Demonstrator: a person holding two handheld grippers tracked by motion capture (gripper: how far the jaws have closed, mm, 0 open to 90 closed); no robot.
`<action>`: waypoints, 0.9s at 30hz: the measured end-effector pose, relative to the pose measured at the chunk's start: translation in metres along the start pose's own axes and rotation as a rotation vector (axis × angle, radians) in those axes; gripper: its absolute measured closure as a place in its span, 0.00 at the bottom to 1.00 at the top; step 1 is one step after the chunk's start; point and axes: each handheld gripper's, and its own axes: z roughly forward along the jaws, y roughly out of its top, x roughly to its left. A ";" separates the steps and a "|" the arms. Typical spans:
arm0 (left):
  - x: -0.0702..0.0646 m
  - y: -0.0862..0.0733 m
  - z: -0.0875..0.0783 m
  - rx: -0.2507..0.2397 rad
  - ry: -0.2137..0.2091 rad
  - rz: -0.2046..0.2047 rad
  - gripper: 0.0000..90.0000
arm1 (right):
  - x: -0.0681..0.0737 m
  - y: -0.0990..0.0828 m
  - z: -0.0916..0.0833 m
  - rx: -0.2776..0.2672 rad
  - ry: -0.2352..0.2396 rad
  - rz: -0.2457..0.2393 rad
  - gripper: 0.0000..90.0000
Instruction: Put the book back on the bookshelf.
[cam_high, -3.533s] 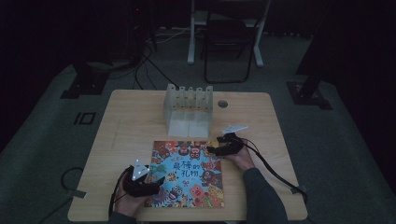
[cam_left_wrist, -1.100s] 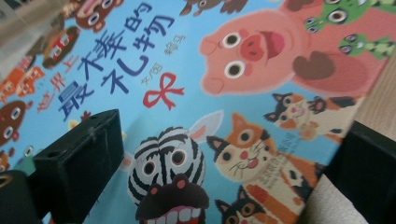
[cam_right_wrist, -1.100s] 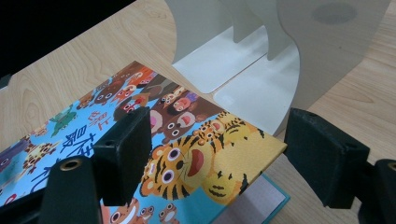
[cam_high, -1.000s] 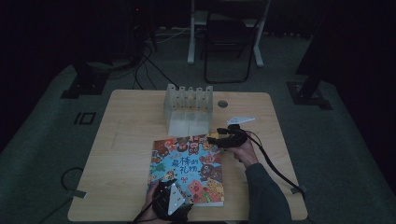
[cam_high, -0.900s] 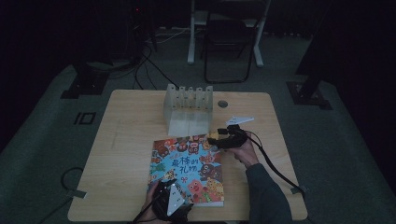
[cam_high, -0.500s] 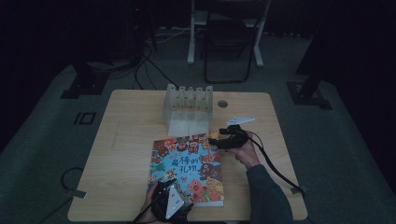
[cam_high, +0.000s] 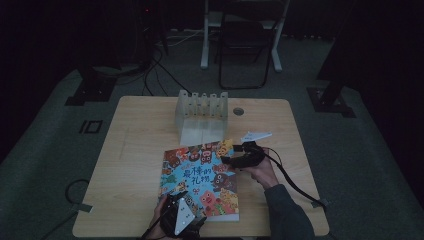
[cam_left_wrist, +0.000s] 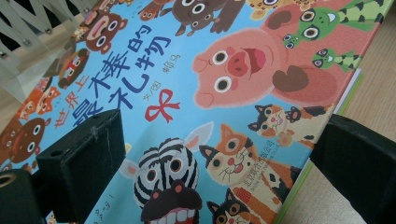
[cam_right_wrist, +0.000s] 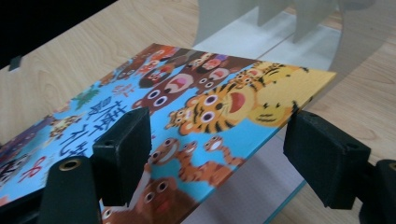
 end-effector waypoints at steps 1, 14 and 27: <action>0.000 0.000 0.000 -0.001 -0.001 -0.004 0.04 | 0.001 0.000 -0.001 -0.001 0.001 -0.002 0.26; 0.005 0.001 0.004 -0.019 0.007 -0.052 0.06 | 0.020 0.014 -0.010 -0.013 0.000 -0.040 0.27; 0.013 0.007 -0.004 -0.086 0.007 -0.084 0.10 | 0.045 0.034 -0.015 -0.006 0.025 -0.048 0.35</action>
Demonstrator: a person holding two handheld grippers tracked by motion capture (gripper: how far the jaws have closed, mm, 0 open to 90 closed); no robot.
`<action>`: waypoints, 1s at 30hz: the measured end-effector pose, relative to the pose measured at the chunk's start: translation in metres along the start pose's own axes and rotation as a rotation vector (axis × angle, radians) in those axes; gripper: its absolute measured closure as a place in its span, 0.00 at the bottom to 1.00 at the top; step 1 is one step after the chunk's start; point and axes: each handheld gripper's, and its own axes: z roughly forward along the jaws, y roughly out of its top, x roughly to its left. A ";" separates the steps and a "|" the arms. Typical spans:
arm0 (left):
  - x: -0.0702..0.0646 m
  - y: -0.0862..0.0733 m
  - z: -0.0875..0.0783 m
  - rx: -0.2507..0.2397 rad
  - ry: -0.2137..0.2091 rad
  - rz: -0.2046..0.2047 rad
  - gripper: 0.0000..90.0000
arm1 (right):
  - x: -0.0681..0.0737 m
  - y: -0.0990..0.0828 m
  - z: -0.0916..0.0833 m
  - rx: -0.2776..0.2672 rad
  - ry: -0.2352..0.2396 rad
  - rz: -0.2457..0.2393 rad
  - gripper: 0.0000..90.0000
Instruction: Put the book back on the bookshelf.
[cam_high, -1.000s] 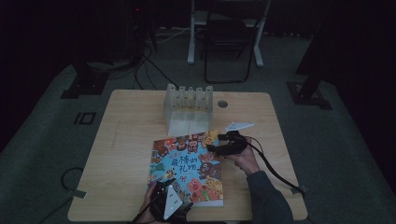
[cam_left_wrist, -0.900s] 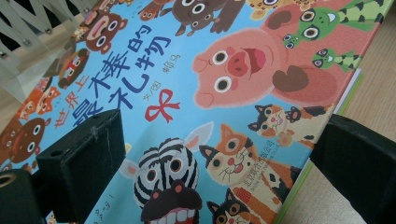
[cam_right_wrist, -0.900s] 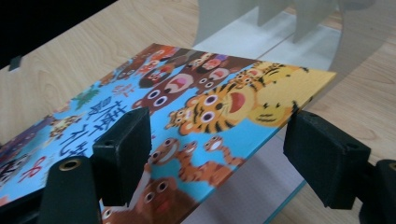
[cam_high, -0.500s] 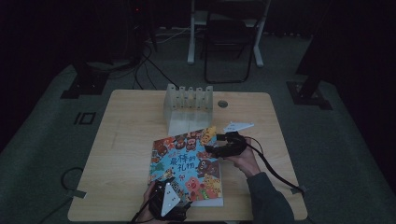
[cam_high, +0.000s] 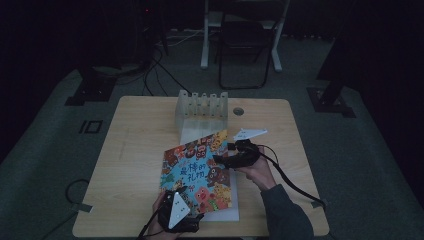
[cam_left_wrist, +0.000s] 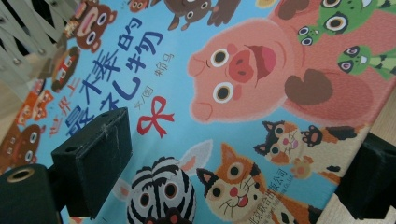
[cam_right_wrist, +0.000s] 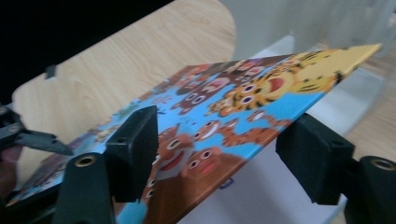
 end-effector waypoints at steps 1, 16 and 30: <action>0.000 0.001 -0.001 0.000 0.003 0.003 0.10 | 0.001 0.001 0.001 0.005 0.010 0.009 0.35; 0.002 0.001 -0.003 -0.010 0.000 0.000 0.10 | 0.005 0.004 0.012 0.040 0.082 0.089 0.47; 0.008 -0.003 -0.005 -0.018 -0.083 -0.047 0.16 | 0.004 0.005 0.013 0.044 0.094 0.110 0.65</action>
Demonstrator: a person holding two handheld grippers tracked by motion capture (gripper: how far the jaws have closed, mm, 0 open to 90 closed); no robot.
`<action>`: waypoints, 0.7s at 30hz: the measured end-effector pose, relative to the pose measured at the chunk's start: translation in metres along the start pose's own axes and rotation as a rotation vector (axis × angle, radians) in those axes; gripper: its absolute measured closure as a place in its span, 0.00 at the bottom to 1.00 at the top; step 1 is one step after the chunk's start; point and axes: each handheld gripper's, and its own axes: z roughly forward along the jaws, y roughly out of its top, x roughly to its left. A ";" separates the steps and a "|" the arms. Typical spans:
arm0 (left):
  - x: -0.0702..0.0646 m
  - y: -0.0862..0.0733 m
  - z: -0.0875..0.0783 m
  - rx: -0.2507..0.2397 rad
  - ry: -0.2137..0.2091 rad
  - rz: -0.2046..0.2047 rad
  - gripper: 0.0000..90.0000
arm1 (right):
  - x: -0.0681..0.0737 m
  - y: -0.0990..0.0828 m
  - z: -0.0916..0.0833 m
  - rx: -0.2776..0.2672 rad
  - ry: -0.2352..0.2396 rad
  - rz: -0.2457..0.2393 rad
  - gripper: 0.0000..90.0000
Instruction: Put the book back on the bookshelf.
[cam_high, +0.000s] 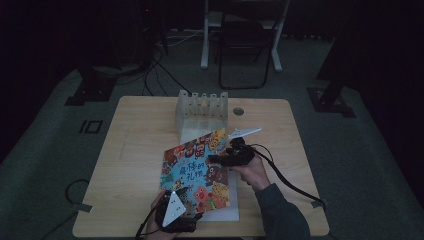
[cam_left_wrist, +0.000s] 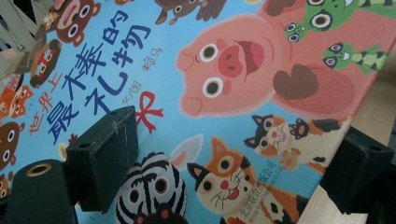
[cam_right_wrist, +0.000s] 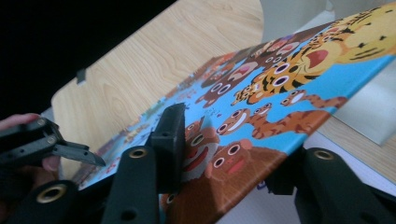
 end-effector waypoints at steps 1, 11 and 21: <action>0.001 0.000 -0.001 0.003 -0.006 0.000 0.16 | 0.000 0.001 0.000 -0.001 0.001 0.002 0.65; 0.006 -0.006 -0.011 0.001 -0.053 -0.040 0.17 | 0.001 0.000 0.000 -0.011 -0.003 0.007 0.67; 0.008 -0.007 -0.021 -0.012 -0.111 -0.034 0.17 | 0.003 0.001 -0.006 -0.021 -0.017 0.005 0.69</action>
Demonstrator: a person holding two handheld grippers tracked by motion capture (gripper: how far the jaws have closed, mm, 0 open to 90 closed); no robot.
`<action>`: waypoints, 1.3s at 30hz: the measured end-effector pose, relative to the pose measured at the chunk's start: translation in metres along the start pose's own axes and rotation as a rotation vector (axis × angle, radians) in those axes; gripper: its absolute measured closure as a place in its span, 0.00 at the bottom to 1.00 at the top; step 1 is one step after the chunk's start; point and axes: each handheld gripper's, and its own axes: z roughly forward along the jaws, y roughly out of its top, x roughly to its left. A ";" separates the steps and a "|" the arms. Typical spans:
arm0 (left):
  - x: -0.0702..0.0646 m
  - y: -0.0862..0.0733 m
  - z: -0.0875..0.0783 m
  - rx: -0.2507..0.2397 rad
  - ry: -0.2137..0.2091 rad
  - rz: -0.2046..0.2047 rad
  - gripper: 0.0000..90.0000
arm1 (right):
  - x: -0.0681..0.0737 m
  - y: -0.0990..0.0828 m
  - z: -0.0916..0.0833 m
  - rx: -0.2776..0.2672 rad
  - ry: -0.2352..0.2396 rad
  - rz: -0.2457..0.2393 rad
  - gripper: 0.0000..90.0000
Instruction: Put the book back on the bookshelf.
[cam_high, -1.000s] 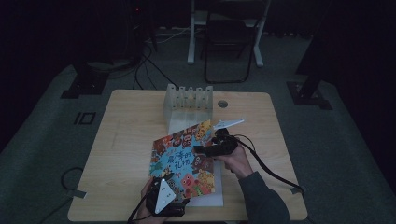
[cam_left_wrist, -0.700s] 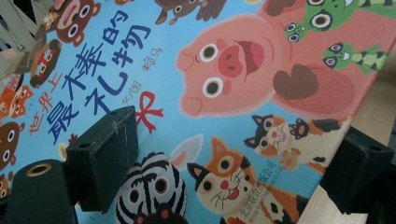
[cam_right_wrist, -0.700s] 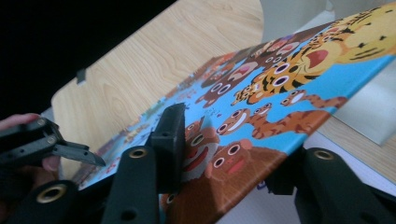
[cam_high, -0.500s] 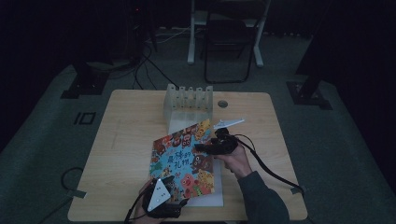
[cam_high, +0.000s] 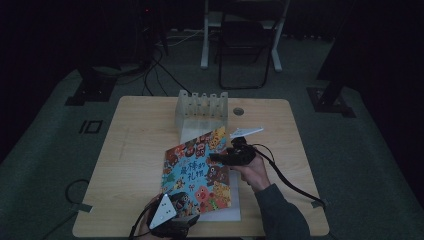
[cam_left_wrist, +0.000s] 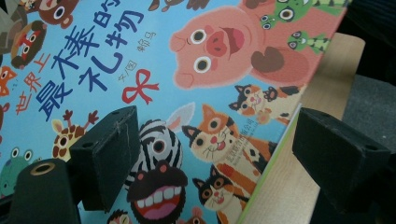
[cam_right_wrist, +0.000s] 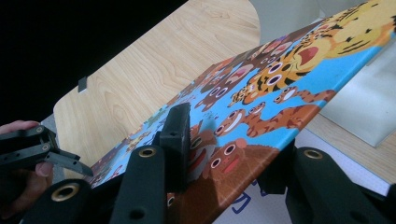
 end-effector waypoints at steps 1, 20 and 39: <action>0.001 0.000 -0.001 -0.003 -0.004 -0.006 0.17 | 0.000 0.000 0.000 -0.001 -0.001 -0.001 0.69; 0.027 0.000 -0.014 -0.032 -0.015 -0.120 0.17 | 0.005 0.003 -0.024 -0.041 -0.032 -0.056 0.72; 0.046 -0.001 -0.019 -0.027 0.019 -0.187 0.16 | 0.017 -0.001 -0.040 -0.087 -0.031 -0.114 0.73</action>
